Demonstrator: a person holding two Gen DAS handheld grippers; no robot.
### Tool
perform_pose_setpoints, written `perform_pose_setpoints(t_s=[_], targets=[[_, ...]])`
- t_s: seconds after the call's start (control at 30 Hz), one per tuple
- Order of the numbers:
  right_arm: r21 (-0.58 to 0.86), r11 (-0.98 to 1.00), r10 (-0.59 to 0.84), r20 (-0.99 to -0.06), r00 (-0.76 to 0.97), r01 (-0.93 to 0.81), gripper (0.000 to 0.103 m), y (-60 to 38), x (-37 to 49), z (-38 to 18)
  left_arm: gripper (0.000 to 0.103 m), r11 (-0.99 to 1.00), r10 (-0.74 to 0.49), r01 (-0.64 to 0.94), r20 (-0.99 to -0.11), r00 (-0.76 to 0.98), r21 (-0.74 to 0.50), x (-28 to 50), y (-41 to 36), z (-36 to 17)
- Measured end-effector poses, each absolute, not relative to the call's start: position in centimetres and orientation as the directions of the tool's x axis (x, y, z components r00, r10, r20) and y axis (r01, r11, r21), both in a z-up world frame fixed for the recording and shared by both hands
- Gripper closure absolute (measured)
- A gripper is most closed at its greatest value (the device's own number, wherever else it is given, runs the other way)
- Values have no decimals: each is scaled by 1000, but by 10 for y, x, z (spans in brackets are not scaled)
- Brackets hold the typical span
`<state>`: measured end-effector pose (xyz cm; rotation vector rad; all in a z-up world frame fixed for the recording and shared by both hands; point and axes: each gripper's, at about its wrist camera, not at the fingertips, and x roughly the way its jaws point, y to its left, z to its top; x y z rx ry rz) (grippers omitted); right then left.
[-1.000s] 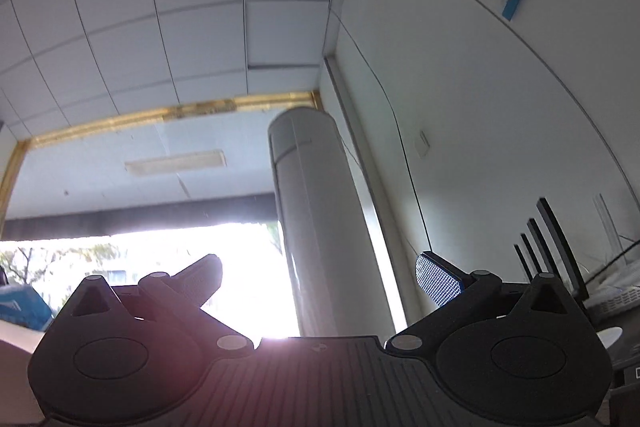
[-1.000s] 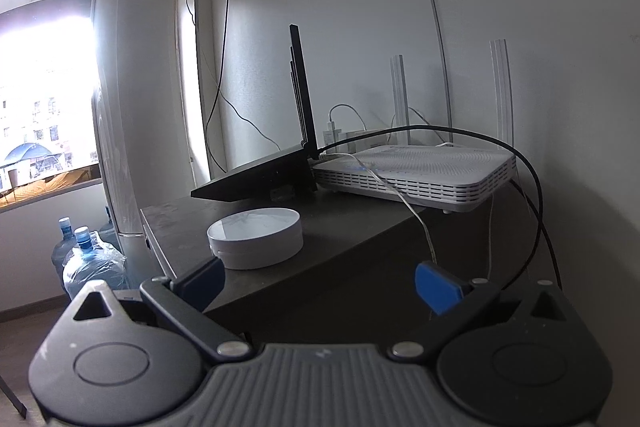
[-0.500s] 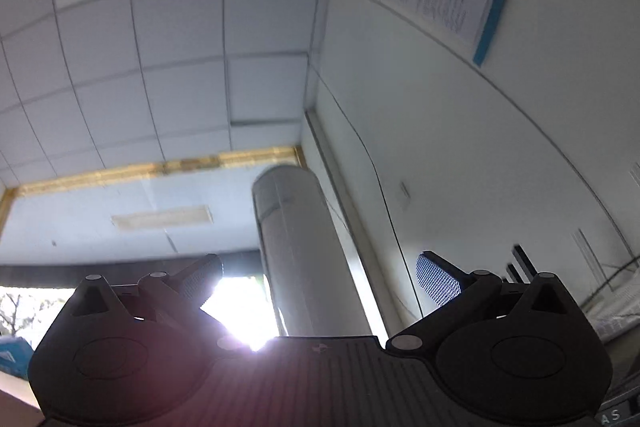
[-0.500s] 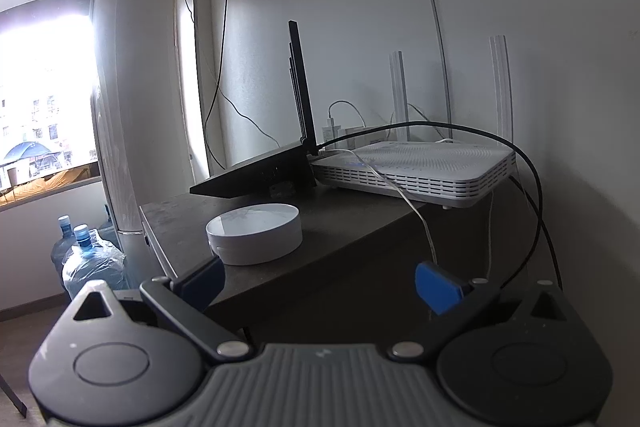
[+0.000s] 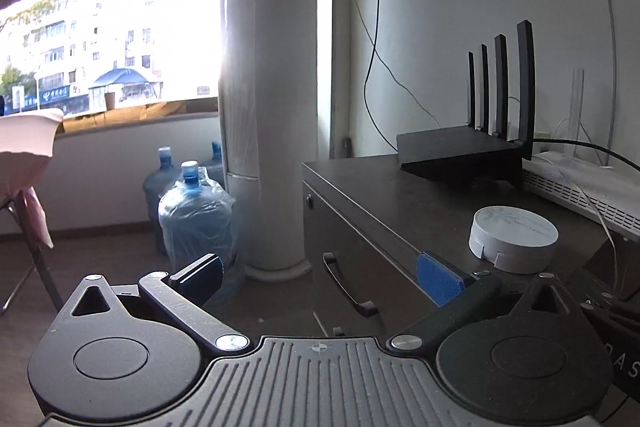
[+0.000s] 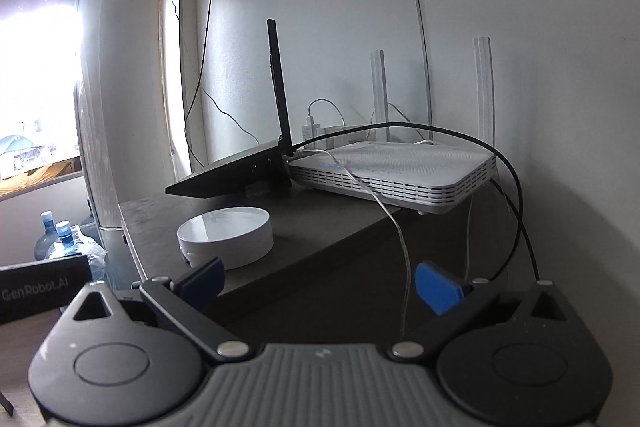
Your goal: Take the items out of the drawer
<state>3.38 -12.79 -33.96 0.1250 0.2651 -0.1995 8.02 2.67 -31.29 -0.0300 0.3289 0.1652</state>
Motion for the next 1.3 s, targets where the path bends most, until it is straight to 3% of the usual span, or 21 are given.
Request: perform_pose_setpoints(t_s=[0.37,1.3], targets=[[105,969,-179,-326,928,224,0,-142,49,-326,0,972,229,-231,-336,914,34,80,15,-304],[114,972,-158,-317,935,203,0,-147,52,-316,0,966,252,-256,-354,901,36,82,2,-303]])
